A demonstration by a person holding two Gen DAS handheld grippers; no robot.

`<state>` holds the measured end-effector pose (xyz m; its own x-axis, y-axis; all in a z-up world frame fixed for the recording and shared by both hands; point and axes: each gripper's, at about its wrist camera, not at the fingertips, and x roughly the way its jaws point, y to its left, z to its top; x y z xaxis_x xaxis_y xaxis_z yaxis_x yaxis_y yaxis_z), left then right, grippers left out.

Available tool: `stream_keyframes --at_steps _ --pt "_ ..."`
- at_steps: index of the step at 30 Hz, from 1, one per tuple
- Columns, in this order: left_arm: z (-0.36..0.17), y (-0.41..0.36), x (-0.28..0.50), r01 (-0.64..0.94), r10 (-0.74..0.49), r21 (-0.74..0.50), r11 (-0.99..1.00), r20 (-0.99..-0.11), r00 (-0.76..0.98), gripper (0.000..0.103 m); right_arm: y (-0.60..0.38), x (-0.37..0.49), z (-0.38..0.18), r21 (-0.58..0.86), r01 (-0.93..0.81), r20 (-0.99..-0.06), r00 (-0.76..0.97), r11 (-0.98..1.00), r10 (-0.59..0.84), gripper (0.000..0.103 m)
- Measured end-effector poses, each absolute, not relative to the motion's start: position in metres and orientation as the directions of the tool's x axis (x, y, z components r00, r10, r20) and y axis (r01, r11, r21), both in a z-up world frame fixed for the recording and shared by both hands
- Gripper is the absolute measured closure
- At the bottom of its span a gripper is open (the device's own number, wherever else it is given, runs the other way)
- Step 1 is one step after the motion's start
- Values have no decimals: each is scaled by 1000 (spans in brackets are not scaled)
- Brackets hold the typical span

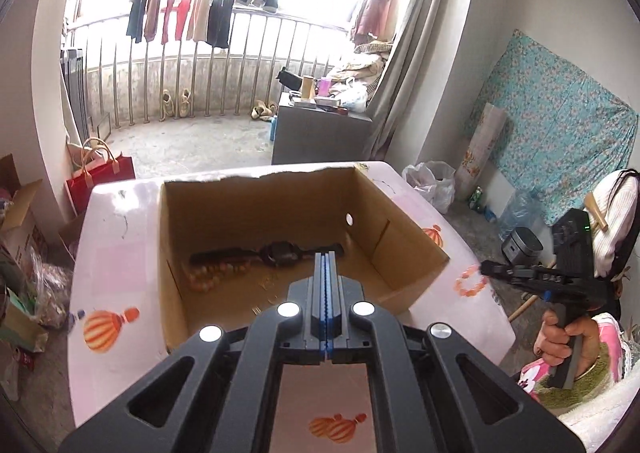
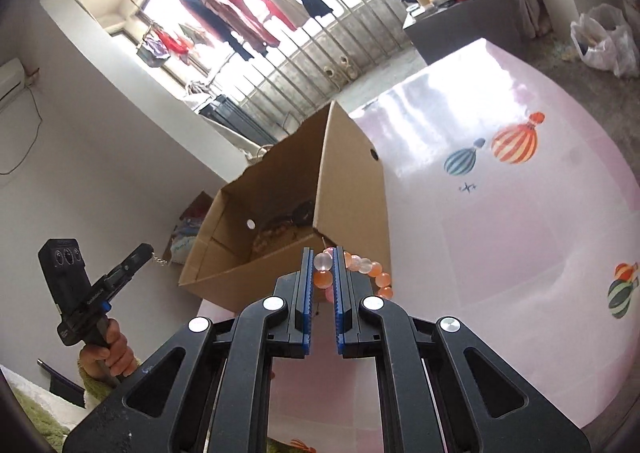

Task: Organize jewelry
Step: 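Lift the bracelet with the right gripper and carry it over the box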

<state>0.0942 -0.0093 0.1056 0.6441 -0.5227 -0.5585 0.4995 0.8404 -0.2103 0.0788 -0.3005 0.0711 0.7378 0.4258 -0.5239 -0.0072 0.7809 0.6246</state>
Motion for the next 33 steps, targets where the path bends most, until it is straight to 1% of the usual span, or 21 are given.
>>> stream_keyframes --at_steps 3,6,9,12,17,20,24,28,31,33 --pt "108 -9 119 502 -506 -195 843 -607 613 103 -307 81 86 625 -39 -484 764 780 427 96" --pt "98 -11 151 504 -484 -192 842 -683 547 103 -314 90 110 621 -114 -434 774 775 462 96" --pt "79 -13 183 495 -443 -187 849 -763 471 103 -300 112 121 608 -187 -406 762 771 505 96" --pt "59 -15 205 489 -396 -178 854 -832 388 103 -296 129 123 605 -233 -396 741 761 542 96" --pt "36 -27 224 512 -270 -81 855 -913 306 103 -286 155 115 608 -276 -416 687 744 595 96" --pt "28 -34 225 533 -193 -10 846 -938 288 103 -283 168 105 602 -272 -459 651 751 604 96" --pt "22 -37 225 552 -139 30 834 -955 261 102 -280 174 100 600 -269 -500 609 753 616 96" --pt "23 -34 226 541 -148 14 841 -956 254 102 -276 176 101 592 -272 -528 581 759 620 96" --pt "23 -30 228 524 -164 -10 851 -955 248 96 -275 175 105 585 -268 -539 577 765 614 96" --pt "24 -29 228 529 -177 -19 848 -952 251 96 -274 173 107 583 -267 -543 575 768 612 96"
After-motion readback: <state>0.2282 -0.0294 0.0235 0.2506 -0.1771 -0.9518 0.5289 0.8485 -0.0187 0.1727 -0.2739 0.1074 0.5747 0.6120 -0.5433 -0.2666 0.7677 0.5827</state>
